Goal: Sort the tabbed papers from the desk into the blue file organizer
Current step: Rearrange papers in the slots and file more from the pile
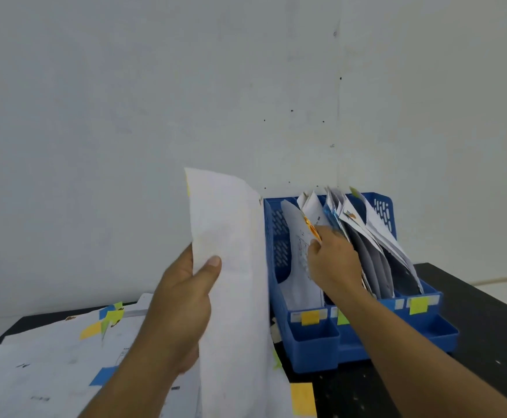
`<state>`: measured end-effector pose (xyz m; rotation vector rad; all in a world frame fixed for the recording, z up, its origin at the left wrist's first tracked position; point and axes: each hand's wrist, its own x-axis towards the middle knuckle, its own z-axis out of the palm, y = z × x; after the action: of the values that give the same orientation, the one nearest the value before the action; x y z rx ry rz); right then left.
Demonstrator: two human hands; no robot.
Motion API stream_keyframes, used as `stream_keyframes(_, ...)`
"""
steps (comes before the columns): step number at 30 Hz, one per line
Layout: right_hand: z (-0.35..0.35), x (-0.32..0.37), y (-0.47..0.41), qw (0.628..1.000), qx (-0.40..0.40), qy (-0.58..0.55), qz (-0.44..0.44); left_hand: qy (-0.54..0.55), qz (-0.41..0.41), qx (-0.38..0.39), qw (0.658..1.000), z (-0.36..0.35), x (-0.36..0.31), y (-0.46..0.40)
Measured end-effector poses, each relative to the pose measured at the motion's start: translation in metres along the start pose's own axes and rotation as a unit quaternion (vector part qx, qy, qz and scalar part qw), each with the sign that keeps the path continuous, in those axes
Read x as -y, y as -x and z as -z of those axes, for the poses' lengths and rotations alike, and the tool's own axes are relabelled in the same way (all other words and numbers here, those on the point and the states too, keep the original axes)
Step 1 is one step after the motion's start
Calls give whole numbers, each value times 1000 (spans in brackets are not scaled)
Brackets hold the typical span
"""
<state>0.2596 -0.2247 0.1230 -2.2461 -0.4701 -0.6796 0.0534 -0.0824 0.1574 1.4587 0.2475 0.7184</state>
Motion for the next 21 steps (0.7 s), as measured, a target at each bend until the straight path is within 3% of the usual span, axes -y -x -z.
stream_keyframes(8,4,-2,-4,997,-1,-65,-31,4,-44,11,999,-33,-31,-48)
stream_keyframes(21,15,-8,-3,983,14,-173,-63,-109,-151,-1,983,-128,33,-107)
